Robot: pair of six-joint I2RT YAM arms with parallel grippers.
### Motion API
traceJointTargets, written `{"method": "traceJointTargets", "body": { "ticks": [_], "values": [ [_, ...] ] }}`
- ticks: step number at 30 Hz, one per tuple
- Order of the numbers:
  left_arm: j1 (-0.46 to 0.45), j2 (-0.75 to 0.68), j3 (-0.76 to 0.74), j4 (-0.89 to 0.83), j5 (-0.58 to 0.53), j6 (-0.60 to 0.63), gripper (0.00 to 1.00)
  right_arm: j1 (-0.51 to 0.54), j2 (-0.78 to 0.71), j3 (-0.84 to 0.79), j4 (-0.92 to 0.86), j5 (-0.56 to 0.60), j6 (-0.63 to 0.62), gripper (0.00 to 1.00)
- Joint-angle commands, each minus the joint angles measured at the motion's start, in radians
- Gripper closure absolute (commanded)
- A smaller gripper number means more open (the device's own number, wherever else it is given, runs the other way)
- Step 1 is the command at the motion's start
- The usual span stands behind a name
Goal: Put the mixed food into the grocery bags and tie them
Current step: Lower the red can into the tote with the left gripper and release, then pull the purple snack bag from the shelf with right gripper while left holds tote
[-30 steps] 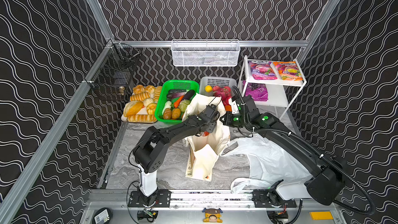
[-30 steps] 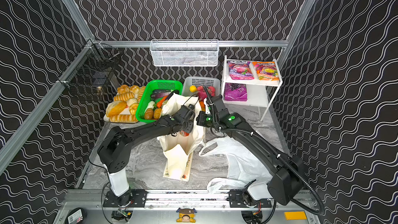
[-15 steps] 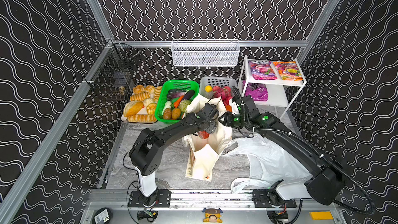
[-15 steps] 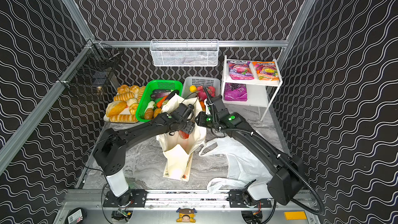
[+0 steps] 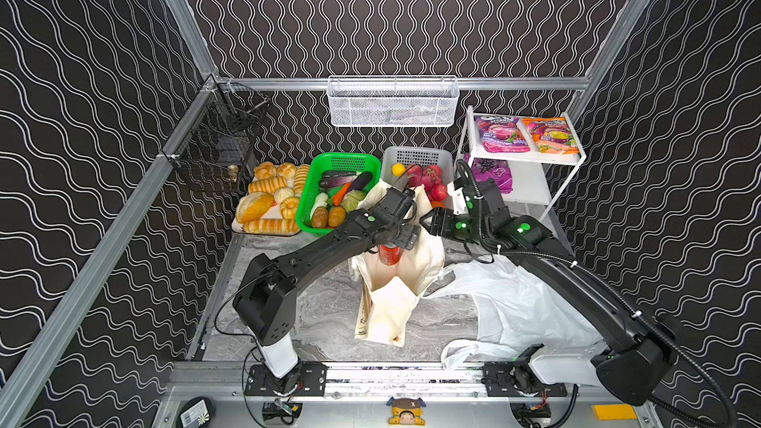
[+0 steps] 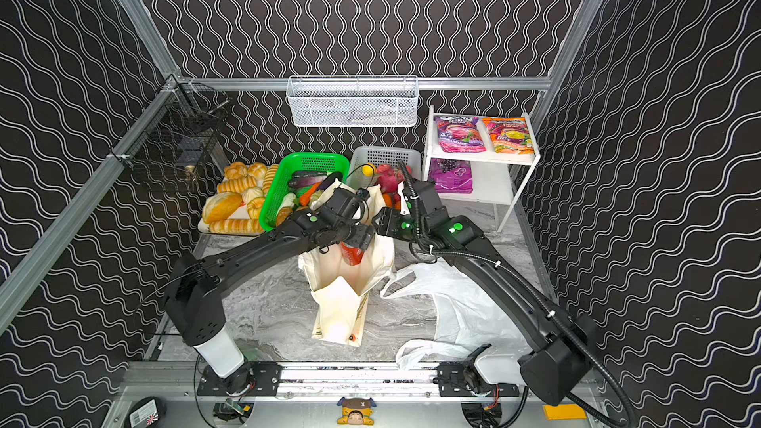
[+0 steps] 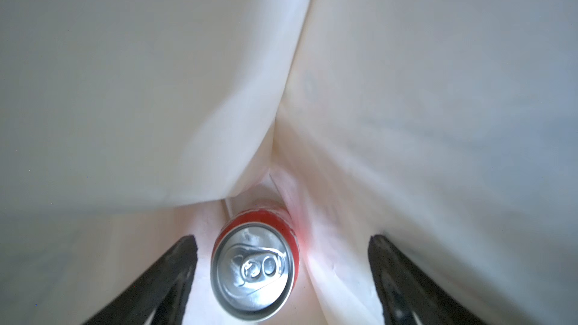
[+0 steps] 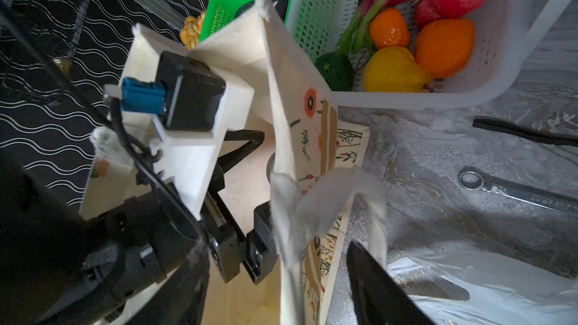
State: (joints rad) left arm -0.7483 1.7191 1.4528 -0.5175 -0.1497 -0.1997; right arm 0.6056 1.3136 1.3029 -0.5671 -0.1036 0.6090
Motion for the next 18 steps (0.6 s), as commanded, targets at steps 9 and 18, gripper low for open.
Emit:
{"method": "traceJointTargets", "body": {
  "ticks": [9, 18],
  "values": [
    [0.001, -0.079, 0.047, -0.014, 0.058, 0.032, 0.06, -0.128, -0.229, -0.130, 0.124, 0.123, 0.047, 0.23],
    [0.001, -0.157, 0.075, -0.040, 0.065, 0.040, 0.04, -0.557, -0.317, -0.369, 0.333, -0.148, 0.159, 0.22]
  ]
}}
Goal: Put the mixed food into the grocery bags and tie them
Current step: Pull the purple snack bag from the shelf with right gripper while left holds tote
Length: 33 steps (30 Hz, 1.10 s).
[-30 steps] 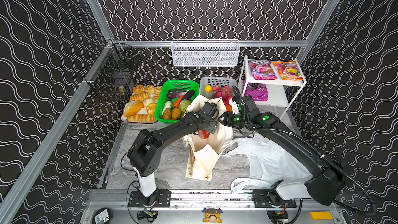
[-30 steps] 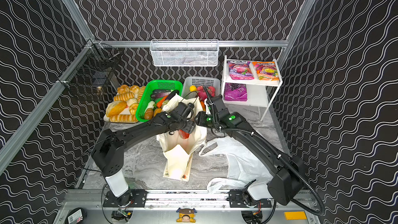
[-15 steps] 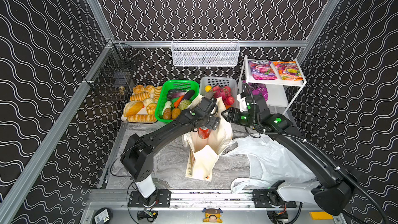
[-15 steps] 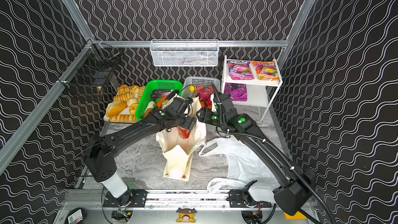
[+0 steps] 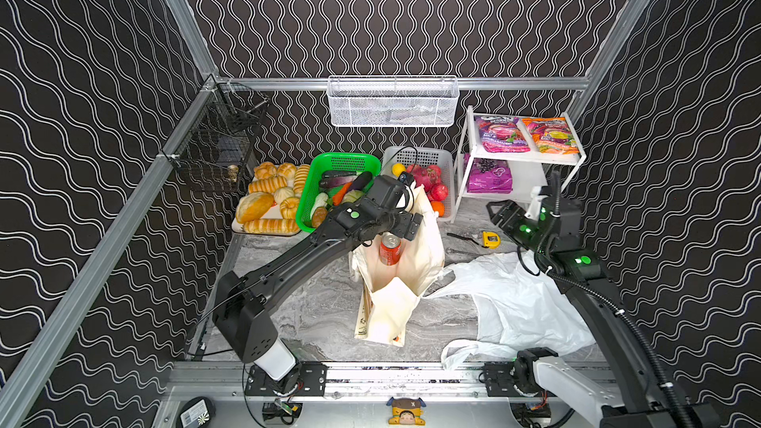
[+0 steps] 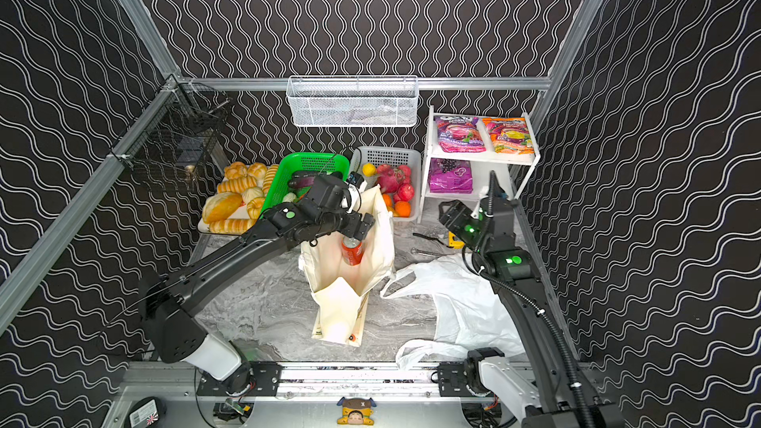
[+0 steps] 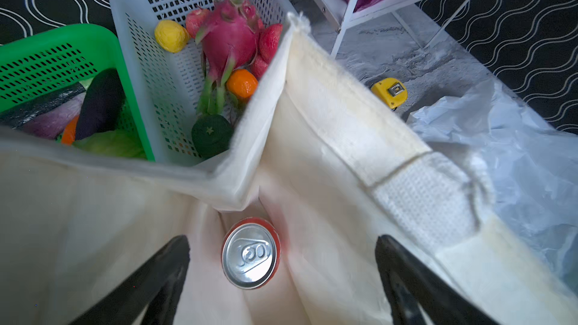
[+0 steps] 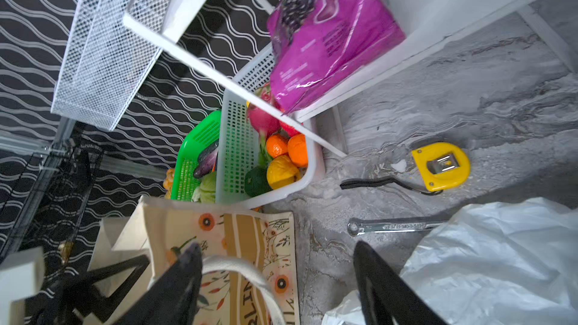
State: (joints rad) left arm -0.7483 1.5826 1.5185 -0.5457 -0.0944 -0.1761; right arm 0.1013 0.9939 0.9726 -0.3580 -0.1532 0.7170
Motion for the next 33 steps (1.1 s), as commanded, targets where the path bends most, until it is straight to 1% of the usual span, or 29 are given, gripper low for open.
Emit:
{"method": "traceJointTargets", "body": {
  "ticks": [1, 4, 6, 8, 12, 16, 20, 22, 24, 25, 27, 29, 33],
  "values": [
    [0.000, -0.035, 0.012, -0.014, 0.012, 0.016, 0.04, -0.084, 0.015, -0.055, 0.152, -0.109, 0.073, 0.23],
    [0.001, -0.085, 0.011, -0.009, 0.031, 0.017, 0.04, -0.162, 0.073, -0.110, 0.300, -0.172, 0.163, 0.23],
    [0.001, -0.121, 0.012, -0.012, 0.041, 0.020, 0.03, -0.190, 0.126, -0.144, 0.440, -0.209, 0.214, 0.23],
    [0.002, -0.163, 0.018, -0.021, 0.042, 0.014, 0.03, -0.208, 0.184, -0.140, 0.527, -0.242, 0.262, 0.23],
    [0.003, -0.250, 0.000, -0.036, 0.029, 0.024, 0.02, -0.210, 0.301, -0.097, 0.667, -0.241, 0.340, 0.23],
    [0.004, -0.324, -0.014, -0.051, -0.004, 0.041, 0.01, -0.210, 0.412, -0.095, 0.845, -0.192, 0.465, 0.23],
    [0.006, -0.360, -0.023, -0.057, -0.012, 0.057, 0.01, -0.209, 0.503, -0.077, 0.941, -0.142, 0.572, 0.26],
    [0.007, -0.370, -0.024, -0.067, -0.024, 0.062, 0.01, -0.209, 0.545, -0.052, 0.974, -0.163, 0.597, 0.27],
    [0.009, -0.373, -0.027, -0.076, -0.028, 0.067, 0.01, -0.209, 0.579, -0.036, 0.993, -0.168, 0.602, 0.32],
    [0.009, -0.372, -0.028, -0.079, -0.026, 0.067, 0.01, -0.207, 0.593, -0.034, 0.993, -0.164, 0.607, 0.34],
    [0.010, -0.370, -0.027, -0.086, -0.023, 0.070, 0.01, -0.207, 0.615, -0.040, 1.014, -0.167, 0.623, 0.48],
    [0.010, -0.370, -0.029, -0.086, -0.031, 0.070, 0.01, -0.208, 0.611, -0.061, 1.031, -0.169, 0.633, 0.66],
    [0.010, -0.367, -0.039, -0.074, -0.028, 0.066, 0.01, -0.207, 0.537, -0.114, 0.982, -0.121, 0.576, 0.93]
  ]
}}
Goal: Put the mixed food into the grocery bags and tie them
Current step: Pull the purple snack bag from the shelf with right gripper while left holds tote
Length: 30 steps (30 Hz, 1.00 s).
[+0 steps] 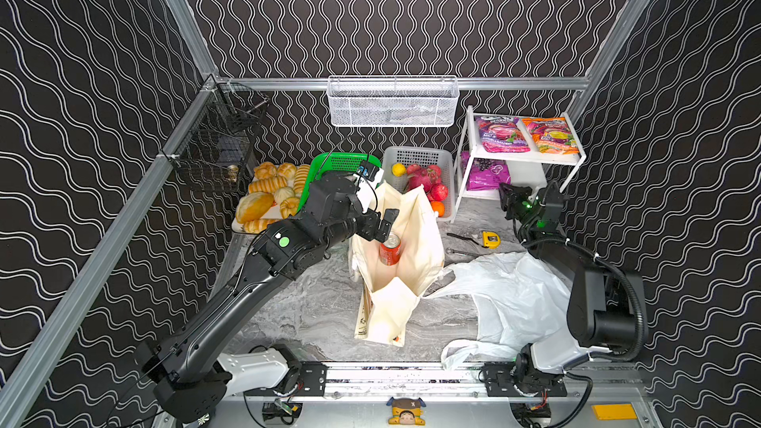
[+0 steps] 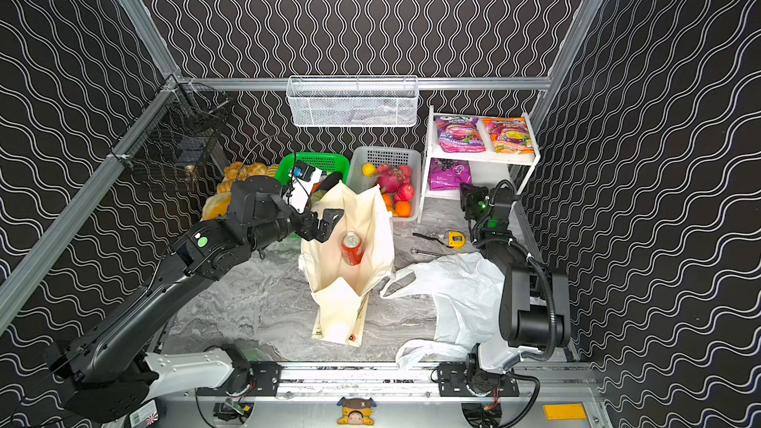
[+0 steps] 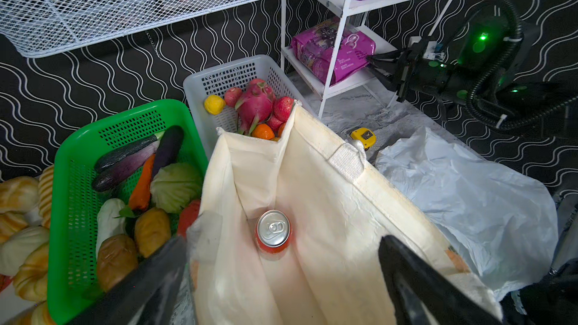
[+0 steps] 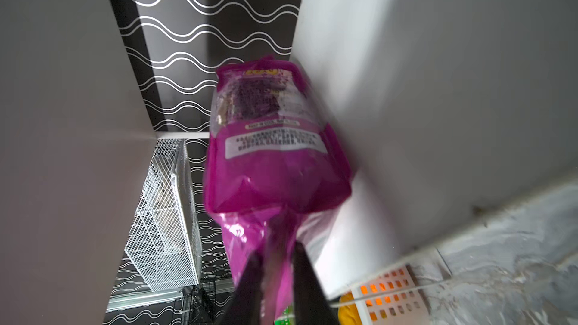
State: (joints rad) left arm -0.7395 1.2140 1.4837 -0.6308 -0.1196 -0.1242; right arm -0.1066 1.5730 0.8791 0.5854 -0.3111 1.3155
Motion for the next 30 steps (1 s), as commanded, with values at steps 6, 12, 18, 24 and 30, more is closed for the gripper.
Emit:
{"method": "traceJointTargets", "body": {
  "ticks": [6, 12, 18, 24, 30],
  "values": [
    [0.003, 0.015, 0.002, 0.011, 0.003, 0.008, 0.02, -0.001, -0.189, -0.128, -0.032, 0.070, -0.101, 1.00],
    [0.003, 0.023, 0.003, 0.016, 0.026, -0.004, 0.02, -0.004, -0.245, -0.180, -0.030, 0.017, -0.089, 0.68],
    [0.003, 0.024, 0.011, 0.011, 0.040, -0.005, 0.02, -0.013, -0.207, -0.140, -0.037, 0.019, -0.109, 0.20],
    [0.003, 0.023, 0.010, 0.003, 0.046, -0.009, 0.02, -0.022, -0.080, -0.068, 0.042, -0.065, -0.069, 0.12],
    [0.003, 0.018, 0.011, -0.002, 0.050, -0.010, 0.02, -0.022, -0.021, -0.063, 0.090, -0.060, -0.017, 0.35]
  ]
}}
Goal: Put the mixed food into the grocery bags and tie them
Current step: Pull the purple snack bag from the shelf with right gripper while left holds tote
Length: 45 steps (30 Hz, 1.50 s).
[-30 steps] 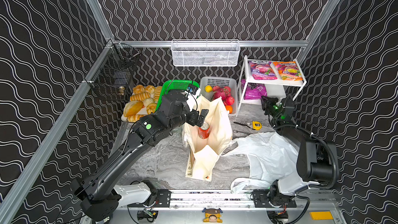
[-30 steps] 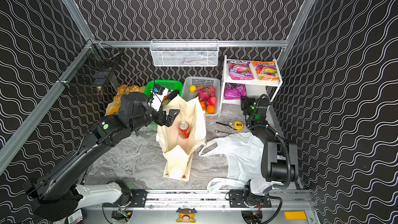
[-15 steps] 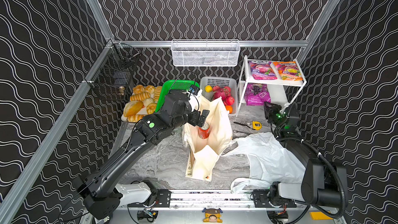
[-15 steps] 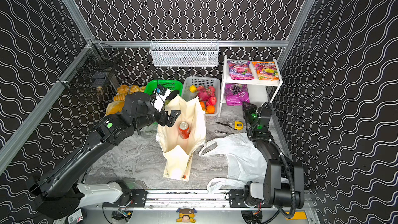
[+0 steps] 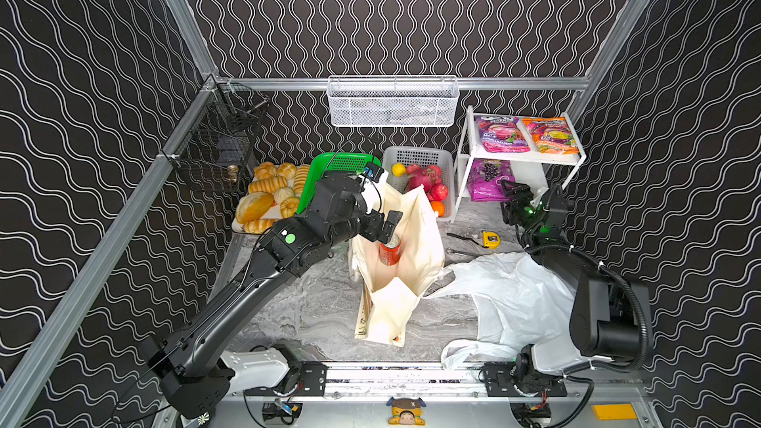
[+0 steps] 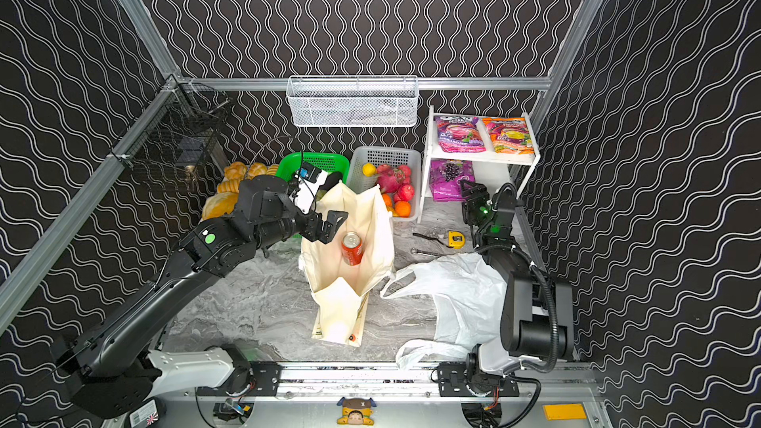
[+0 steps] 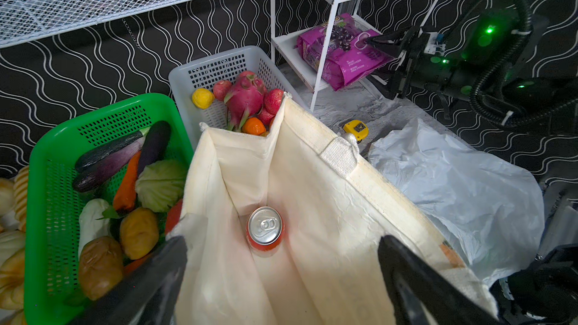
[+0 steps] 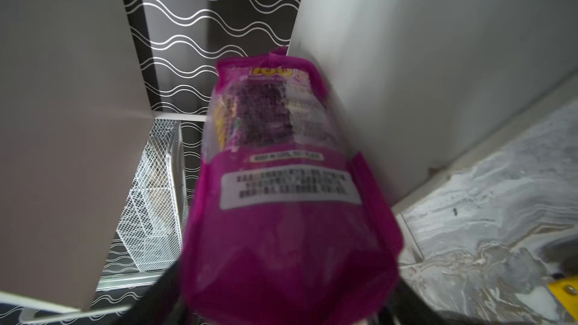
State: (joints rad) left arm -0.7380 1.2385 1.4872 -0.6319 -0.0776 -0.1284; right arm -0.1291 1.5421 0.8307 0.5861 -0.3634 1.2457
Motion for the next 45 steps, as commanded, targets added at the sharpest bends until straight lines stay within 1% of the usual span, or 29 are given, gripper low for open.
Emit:
{"method": "traceJointTargets", "body": {
  "ticks": [1, 2, 4, 5, 6, 8, 11, 12, 13, 15, 17, 19, 20, 22, 24, 25, 27, 28, 29, 30, 32, 33, 35, 38, 41, 45],
  "values": [
    [0.001, -0.005, 0.007, -0.002, 0.008, -0.004, 0.02, 0.000, 0.007, -0.021, 0.087, -0.004, 0.058, 0.39],
    [0.002, -0.004, 0.009, -0.003, 0.009, -0.004, 0.02, 0.000, -0.001, -0.030, 0.080, 0.004, 0.054, 0.45],
    [0.002, -0.004, 0.011, -0.006, 0.012, -0.004, 0.02, 0.000, -0.026, -0.053, 0.065, 0.020, 0.046, 0.66],
    [0.002, -0.004, 0.010, -0.006, 0.012, -0.004, 0.02, 0.000, -0.042, -0.069, 0.061, 0.023, 0.047, 0.74],
    [0.001, -0.004, 0.010, -0.007, 0.012, -0.004, 0.02, 0.000, -0.060, -0.086, 0.060, 0.031, 0.043, 0.79],
    [0.001, -0.004, 0.010, -0.007, 0.012, -0.002, 0.02, 0.000, -0.095, -0.110, 0.043, 0.036, 0.031, 0.83],
    [0.001, -0.002, 0.008, -0.006, 0.013, -0.003, 0.02, 0.000, -0.139, -0.145, 0.036, 0.035, 0.032, 0.82],
    [0.001, -0.002, 0.007, -0.005, 0.015, -0.004, 0.02, 0.000, -0.146, -0.154, 0.041, 0.032, 0.035, 0.79],
    [0.002, -0.001, 0.008, -0.003, 0.017, -0.005, 0.02, 0.000, -0.148, -0.154, 0.043, 0.028, 0.036, 0.70],
    [0.002, 0.001, 0.009, 0.000, 0.024, -0.007, 0.02, 0.000, -0.143, -0.152, 0.048, 0.022, 0.029, 0.46],
    [0.002, 0.007, 0.016, -0.004, 0.028, -0.007, 0.02, 0.000, -0.136, -0.145, 0.051, 0.018, 0.023, 0.31],
    [0.001, 0.008, 0.020, -0.005, 0.033, -0.009, 0.02, 0.000, -0.126, -0.140, 0.053, 0.028, 0.029, 0.22],
    [0.002, 0.008, 0.021, -0.005, 0.036, -0.011, 0.02, -0.001, -0.118, -0.141, 0.060, 0.035, 0.038, 0.20],
    [0.002, 0.007, 0.021, 0.000, 0.044, -0.015, 0.02, -0.001, -0.094, -0.134, 0.070, 0.036, 0.054, 0.17],
    [0.002, 0.010, 0.026, -0.003, 0.055, -0.019, 0.02, -0.004, -0.063, -0.124, 0.090, 0.016, 0.061, 0.17],
    [0.001, 0.011, 0.030, -0.006, 0.061, -0.022, 0.02, -0.004, -0.052, -0.121, 0.100, 0.003, 0.066, 0.21],
    [0.002, 0.016, 0.035, -0.011, 0.068, -0.025, 0.02, -0.004, -0.048, -0.129, 0.129, -0.007, 0.075, 0.36],
    [0.002, 0.016, 0.035, -0.012, 0.070, -0.026, 0.02, -0.004, -0.054, -0.138, 0.138, 0.007, 0.075, 0.47],
    [0.002, 0.016, 0.032, -0.010, 0.074, -0.030, 0.02, -0.004, -0.062, -0.144, 0.136, 0.014, 0.077, 0.65],
    [0.002, 0.018, 0.031, -0.007, 0.077, -0.034, 0.02, -0.004, -0.071, -0.149, 0.131, 0.019, 0.077, 0.75],
    [0.001, 0.018, 0.030, -0.002, 0.091, -0.043, 0.03, -0.004, -0.099, -0.161, 0.112, 0.023, 0.060, 0.89],
    [0.002, 0.021, 0.031, 0.000, 0.096, -0.046, 0.03, -0.006, -0.115, -0.163, 0.102, 0.020, 0.050, 0.94],
    [0.001, 0.027, 0.038, -0.002, 0.109, -0.051, 0.03, -0.006, -0.157, -0.172, 0.076, 0.014, 0.029, 1.00],
    [0.002, 0.031, 0.050, -0.004, 0.126, -0.062, 0.03, -0.006, -0.235, -0.182, 0.040, -0.019, -0.011, 1.00],
    [0.001, 0.035, 0.066, -0.005, 0.149, -0.083, 0.03, -0.005, -0.340, -0.194, -0.036, -0.067, -0.038, 1.00],
    [0.002, 0.042, 0.076, 0.027, 0.226, -0.142, 0.03, -0.004, -0.497, -0.236, -0.097, -0.157, -0.035, 1.00]
  ]
}}
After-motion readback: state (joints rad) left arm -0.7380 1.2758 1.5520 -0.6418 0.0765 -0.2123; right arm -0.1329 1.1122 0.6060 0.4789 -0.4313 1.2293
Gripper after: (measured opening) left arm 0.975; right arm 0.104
